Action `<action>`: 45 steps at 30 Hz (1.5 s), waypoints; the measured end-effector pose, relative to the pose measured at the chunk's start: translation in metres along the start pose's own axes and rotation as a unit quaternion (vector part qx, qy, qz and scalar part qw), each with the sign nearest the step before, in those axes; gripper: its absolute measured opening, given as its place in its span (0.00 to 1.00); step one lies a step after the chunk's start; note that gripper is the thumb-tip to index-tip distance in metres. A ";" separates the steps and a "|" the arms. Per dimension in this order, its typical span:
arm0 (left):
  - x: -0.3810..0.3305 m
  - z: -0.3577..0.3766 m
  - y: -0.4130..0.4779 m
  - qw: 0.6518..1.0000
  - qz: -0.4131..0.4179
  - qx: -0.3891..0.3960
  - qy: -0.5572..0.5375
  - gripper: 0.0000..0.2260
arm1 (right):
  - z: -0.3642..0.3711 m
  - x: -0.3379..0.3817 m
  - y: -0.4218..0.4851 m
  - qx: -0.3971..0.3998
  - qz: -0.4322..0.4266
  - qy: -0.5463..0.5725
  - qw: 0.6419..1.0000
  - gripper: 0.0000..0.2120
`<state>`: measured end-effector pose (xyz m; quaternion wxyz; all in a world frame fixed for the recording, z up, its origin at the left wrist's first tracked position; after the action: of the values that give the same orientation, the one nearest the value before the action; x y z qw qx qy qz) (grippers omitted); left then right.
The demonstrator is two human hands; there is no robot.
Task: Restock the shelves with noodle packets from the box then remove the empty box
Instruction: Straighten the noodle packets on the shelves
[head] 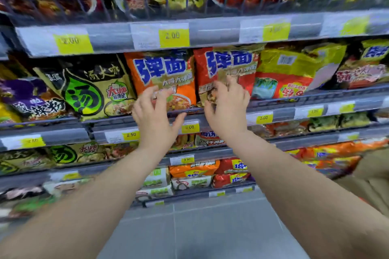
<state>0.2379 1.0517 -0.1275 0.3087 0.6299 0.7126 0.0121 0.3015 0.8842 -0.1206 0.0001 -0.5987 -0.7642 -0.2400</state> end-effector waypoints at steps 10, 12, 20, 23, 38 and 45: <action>-0.131 -0.058 -0.029 0.973 0.063 0.203 -0.095 0.23 | -0.139 -0.053 -0.067 0.129 0.028 0.088 0.987 0.20; -0.164 -0.056 -0.034 0.971 0.079 0.203 -0.099 0.23 | -0.163 -0.077 -0.078 0.117 0.045 0.098 0.987 0.20; -0.303 -0.018 -0.078 0.976 0.072 0.176 -0.103 0.24 | -0.241 -0.193 -0.120 0.130 0.061 0.109 0.984 0.20; -0.333 -0.012 -0.086 0.979 0.065 0.168 -0.095 0.24 | -0.263 -0.227 -0.123 0.129 0.069 0.112 0.983 0.21; -0.309 0.056 0.002 0.976 0.042 0.210 -0.035 0.24 | -0.186 -0.260 -0.020 0.204 0.053 0.102 0.972 0.22; -0.288 0.108 0.032 0.981 0.052 0.186 -0.019 0.23 | -0.126 -0.291 0.024 0.198 0.041 0.063 0.977 0.21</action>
<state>0.3200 0.7572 -0.0794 0.1987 0.7129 0.6623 -0.1167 0.3693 0.5755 -0.0837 0.1761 -0.6015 -0.7697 -0.1211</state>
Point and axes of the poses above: each hand's wrist, its own y-axis towards the middle knuckle, its own z-axis out of the palm, x = y × z, the point moved 7 cm from there along y, towards the middle knuckle, and after that the axes turned 9 degrees about x, right-handed, at the moved point
